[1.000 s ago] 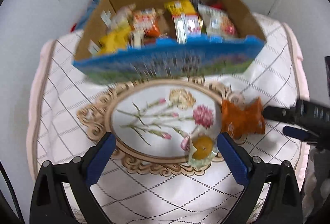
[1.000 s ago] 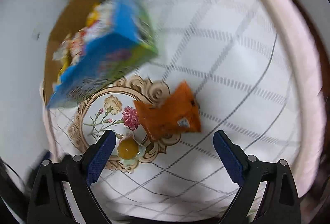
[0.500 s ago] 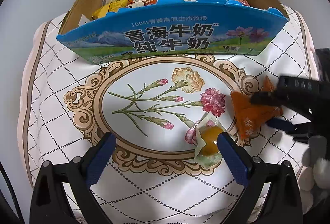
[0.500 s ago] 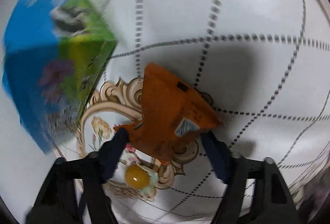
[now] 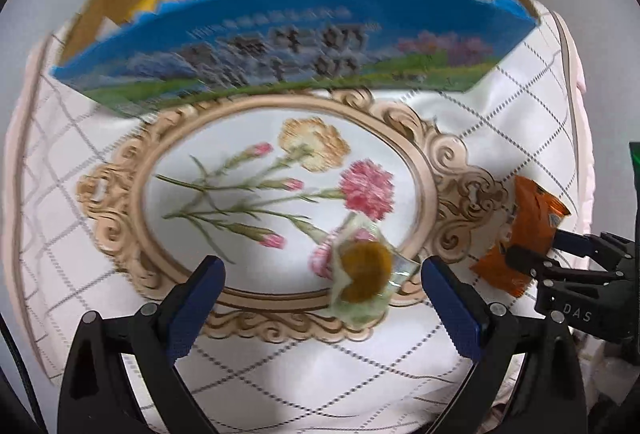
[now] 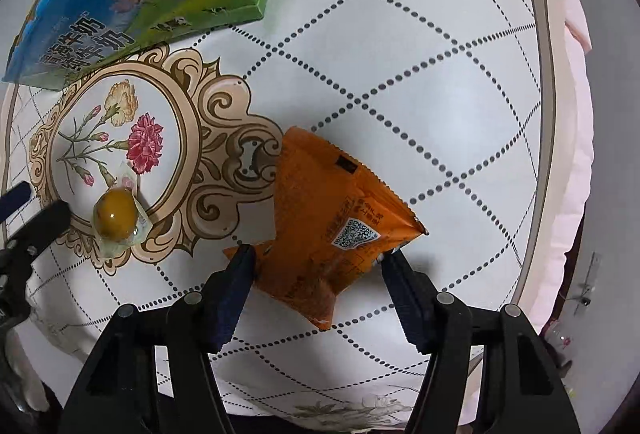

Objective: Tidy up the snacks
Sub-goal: 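Grasp the round yellow snack with the left tool while the right tool grasps the orange pack, then carry both snacks into the cardboard box and open both tools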

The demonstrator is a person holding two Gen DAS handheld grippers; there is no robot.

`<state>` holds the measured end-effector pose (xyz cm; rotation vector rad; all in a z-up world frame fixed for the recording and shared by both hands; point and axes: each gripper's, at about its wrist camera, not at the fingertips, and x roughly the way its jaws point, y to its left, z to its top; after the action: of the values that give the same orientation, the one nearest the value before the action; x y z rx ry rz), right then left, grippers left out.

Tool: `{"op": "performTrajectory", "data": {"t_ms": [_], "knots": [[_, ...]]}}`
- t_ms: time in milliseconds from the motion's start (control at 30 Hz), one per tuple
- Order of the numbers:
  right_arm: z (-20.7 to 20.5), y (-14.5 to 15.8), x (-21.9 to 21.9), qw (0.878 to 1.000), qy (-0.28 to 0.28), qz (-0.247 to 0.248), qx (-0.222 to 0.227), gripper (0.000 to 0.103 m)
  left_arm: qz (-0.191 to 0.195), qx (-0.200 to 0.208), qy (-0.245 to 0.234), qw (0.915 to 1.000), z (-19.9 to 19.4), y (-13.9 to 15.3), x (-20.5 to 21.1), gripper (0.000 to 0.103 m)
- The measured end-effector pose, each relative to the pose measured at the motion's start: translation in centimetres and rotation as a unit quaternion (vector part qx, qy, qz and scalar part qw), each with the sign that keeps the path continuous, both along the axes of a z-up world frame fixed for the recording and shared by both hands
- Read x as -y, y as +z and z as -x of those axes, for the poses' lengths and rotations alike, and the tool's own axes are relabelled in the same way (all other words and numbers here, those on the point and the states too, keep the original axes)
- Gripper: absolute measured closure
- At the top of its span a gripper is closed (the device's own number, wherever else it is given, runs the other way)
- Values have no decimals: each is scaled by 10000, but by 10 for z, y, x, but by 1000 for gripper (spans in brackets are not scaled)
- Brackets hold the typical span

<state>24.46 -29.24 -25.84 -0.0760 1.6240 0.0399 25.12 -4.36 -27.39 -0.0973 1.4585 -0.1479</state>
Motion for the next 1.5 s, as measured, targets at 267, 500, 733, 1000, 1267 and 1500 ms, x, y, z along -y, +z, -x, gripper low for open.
{"op": "performTrajectory", "data": {"t_ms": [267, 500, 733, 1000, 1267, 1500], "knots": [[0, -17, 3, 9982, -555, -229, -26, 29, 151, -568, -369, 9976, -11, -40, 23, 3], [8, -21, 13, 9977, -646, -199, 81, 30, -4, -434, -643, 9970, -5, -55, 37, 33], [17, -11, 22, 9977, -617, -113, 262, 54, -38, -225, -566, 9981, -12, -43, 28, 61], [26, -2, 11, 9973, -557, -291, 367, 59, -181, -17, -618, 9979, 5, -25, 21, 62], [45, 23, 3, 9950, -535, -658, 536, 60, -87, 262, -564, 9980, 24, 7, 9, 62], [38, 83, -7, 9875, -368, -1148, 1012, 61, 350, 786, -420, 9954, 25, 79, -14, 62]]}}
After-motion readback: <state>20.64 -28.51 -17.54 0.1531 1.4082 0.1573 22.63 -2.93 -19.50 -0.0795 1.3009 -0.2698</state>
